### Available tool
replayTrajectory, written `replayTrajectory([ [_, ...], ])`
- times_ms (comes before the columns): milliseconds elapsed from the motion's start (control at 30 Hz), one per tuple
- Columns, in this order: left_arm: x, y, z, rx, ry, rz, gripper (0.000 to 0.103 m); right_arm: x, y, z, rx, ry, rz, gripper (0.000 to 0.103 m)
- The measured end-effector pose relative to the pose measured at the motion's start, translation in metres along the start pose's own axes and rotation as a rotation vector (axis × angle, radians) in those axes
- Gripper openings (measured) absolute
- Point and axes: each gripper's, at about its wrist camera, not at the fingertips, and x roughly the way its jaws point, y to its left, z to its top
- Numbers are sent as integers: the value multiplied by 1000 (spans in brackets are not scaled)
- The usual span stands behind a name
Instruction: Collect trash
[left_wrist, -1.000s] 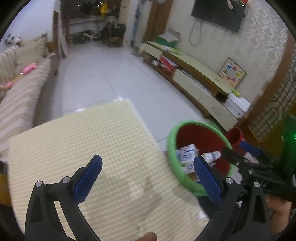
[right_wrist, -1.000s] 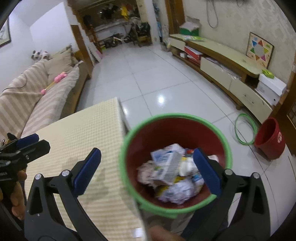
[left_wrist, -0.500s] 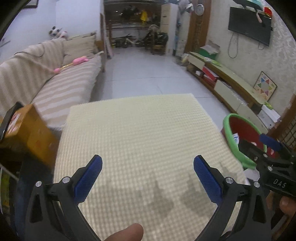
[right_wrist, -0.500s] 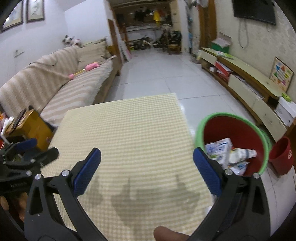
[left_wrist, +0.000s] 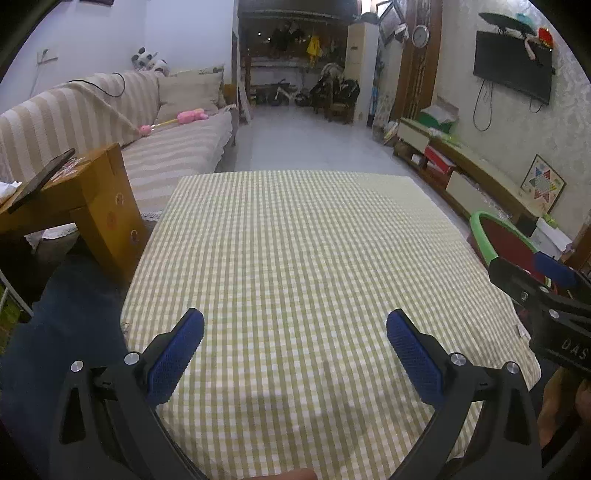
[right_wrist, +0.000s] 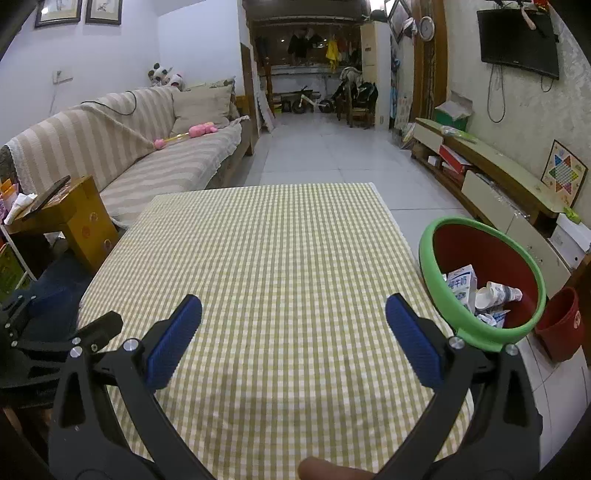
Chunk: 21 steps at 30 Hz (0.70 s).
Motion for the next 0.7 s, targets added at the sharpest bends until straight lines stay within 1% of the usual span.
replayTrajectory([
  [67, 0, 2, 1, -13, -16, -2, 95, -2, -3, 1, 9, -18, -13, 98],
  [233, -4, 10, -4, -39, -41, 2, 95, -3, -5, 0, 15, -23, -22, 98],
  [400, 0, 8, -9, -44, -34, 25, 95, -1, 0, -6, 1, -16, -14, 98],
  [500, 1, 9, -9, -57, -33, 21, 95, 0, 3, -7, -6, -13, -6, 98],
  [700, 2, 13, -9, -79, -33, 16, 95, 3, 1, -10, -4, 0, -18, 98],
])
